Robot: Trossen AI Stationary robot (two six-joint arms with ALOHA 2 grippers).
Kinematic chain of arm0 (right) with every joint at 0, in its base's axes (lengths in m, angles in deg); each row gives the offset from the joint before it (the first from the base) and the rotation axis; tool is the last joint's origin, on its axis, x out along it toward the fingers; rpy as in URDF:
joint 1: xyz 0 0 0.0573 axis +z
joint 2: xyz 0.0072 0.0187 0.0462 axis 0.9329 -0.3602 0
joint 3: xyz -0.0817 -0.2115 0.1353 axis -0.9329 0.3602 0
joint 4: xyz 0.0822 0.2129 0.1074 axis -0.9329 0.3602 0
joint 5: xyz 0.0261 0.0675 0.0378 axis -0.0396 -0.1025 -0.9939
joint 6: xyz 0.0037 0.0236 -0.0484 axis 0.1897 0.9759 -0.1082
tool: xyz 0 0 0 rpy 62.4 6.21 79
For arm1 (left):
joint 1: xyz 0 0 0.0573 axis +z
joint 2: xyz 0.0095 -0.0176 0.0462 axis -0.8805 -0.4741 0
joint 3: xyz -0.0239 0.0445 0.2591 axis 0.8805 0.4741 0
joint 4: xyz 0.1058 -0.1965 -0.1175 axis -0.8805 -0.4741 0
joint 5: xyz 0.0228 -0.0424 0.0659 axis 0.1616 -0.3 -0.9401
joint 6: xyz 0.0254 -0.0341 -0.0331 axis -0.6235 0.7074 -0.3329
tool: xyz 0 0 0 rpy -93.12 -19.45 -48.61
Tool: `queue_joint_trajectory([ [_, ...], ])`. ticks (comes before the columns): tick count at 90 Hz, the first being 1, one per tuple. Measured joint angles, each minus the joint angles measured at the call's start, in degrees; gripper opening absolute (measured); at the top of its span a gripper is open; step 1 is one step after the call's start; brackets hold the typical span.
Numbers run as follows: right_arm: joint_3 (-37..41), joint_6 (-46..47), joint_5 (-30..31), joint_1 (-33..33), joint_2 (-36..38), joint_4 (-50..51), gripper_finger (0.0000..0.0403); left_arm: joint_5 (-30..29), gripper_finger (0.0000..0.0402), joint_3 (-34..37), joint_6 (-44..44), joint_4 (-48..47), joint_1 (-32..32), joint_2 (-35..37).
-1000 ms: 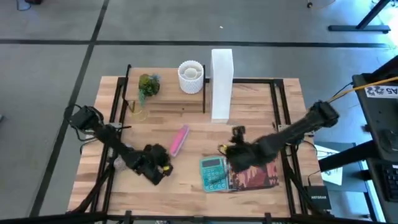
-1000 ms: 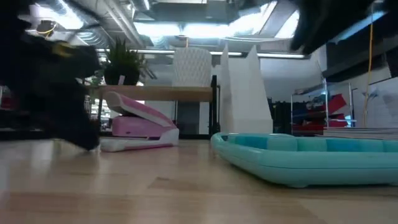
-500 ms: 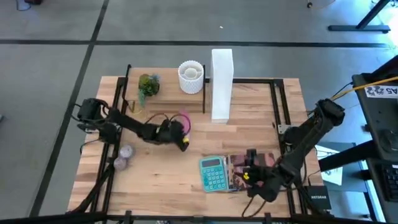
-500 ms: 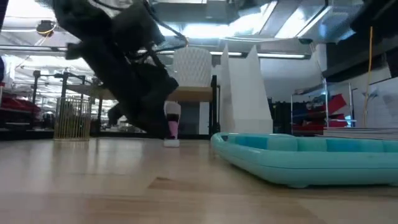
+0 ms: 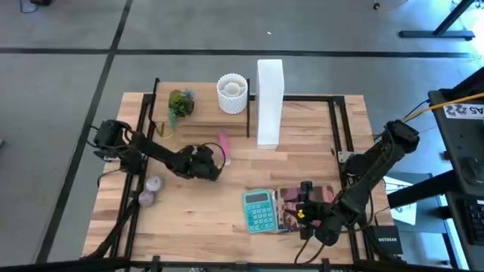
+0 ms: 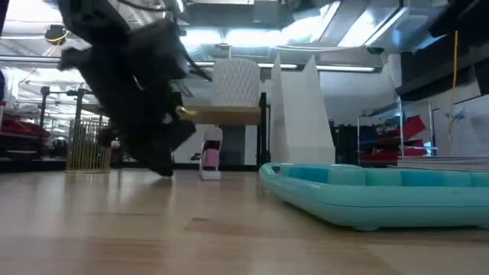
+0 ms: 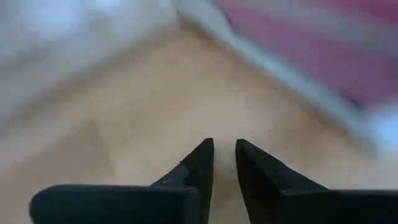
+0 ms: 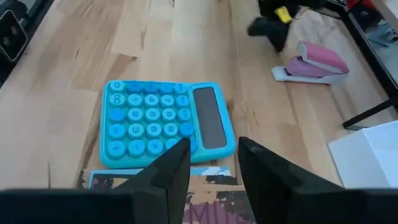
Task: Stock shelves
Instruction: Put the pink stapler under the shelf
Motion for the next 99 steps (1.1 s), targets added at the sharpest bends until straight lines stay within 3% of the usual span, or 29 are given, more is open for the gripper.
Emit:
queue_joint_trajectory([
  [30,0.0,0.2,0.3,0.0,0.0,-0.3,0.0119,4.8,0.0020,-0.1,-12.6,30.4,8.5,-10.8],
  [55,0.0,0.2,1.3,0.0,0.0,-0.2,0.0119,4.8,0.0019,-0.2,-12.1,45.2,11.1,-17.1],
  [78,0.0,1.4,1.6,0.0,0.0,-0.2,0.0119,3.1,0.0019,-0.3,-10.8,46.0,11.2,-15.5],
  [99,0.0,4.2,2.1,0.0,-0.2,-0.3,0.0119,3.9,0.0019,-0.3,-9.6,34.4,6.5,-8.4],
])
